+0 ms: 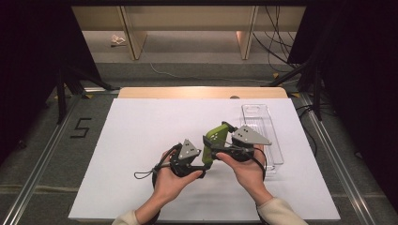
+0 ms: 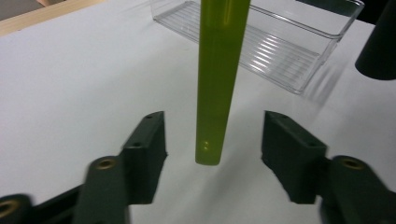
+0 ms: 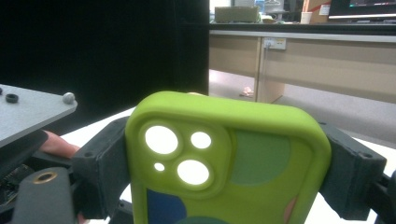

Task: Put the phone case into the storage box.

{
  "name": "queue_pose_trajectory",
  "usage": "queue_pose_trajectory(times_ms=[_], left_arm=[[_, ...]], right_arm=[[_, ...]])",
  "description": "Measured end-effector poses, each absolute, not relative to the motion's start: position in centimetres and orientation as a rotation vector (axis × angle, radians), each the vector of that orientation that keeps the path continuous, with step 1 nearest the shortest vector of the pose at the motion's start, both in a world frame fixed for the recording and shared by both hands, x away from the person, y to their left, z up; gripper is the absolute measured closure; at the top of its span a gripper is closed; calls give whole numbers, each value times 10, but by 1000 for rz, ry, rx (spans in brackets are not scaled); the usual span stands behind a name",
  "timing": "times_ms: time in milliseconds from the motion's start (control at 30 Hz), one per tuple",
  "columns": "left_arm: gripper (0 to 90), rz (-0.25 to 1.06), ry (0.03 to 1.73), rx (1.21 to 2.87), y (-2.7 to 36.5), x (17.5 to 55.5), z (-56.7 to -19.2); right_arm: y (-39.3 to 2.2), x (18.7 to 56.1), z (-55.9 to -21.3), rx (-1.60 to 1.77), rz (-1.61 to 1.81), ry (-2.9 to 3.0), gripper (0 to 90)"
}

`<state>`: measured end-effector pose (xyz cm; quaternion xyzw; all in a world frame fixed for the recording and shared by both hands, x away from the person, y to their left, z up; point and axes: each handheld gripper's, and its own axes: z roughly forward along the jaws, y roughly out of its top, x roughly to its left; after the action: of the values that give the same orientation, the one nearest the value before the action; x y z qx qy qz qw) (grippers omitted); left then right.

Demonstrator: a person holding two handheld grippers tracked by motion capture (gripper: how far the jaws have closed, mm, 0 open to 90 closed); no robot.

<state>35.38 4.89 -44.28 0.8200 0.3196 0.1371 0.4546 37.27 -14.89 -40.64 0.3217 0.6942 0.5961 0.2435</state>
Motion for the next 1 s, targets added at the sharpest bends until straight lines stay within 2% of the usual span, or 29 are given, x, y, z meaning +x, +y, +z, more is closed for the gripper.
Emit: queue_pose_trajectory(times_ms=[133, 400, 633, 1000], left_arm=[[180, 328, 737, 2065, 52, 354, -441], [46, 301, 663, 2108, 60, 353, -440], [2, 303, 658, 2107, 67, 352, -439], [1, 307, 662, 2085, 80, 350, -438]], right_arm=[[-152, 373, -404, 885, 1629, 1888, 164], [-158, 375, -401, 903, 1624, 1867, 165], [-165, 377, -398, 912, 1619, 1847, 164], [-173, 379, -394, 927, 1611, 1824, 164]])
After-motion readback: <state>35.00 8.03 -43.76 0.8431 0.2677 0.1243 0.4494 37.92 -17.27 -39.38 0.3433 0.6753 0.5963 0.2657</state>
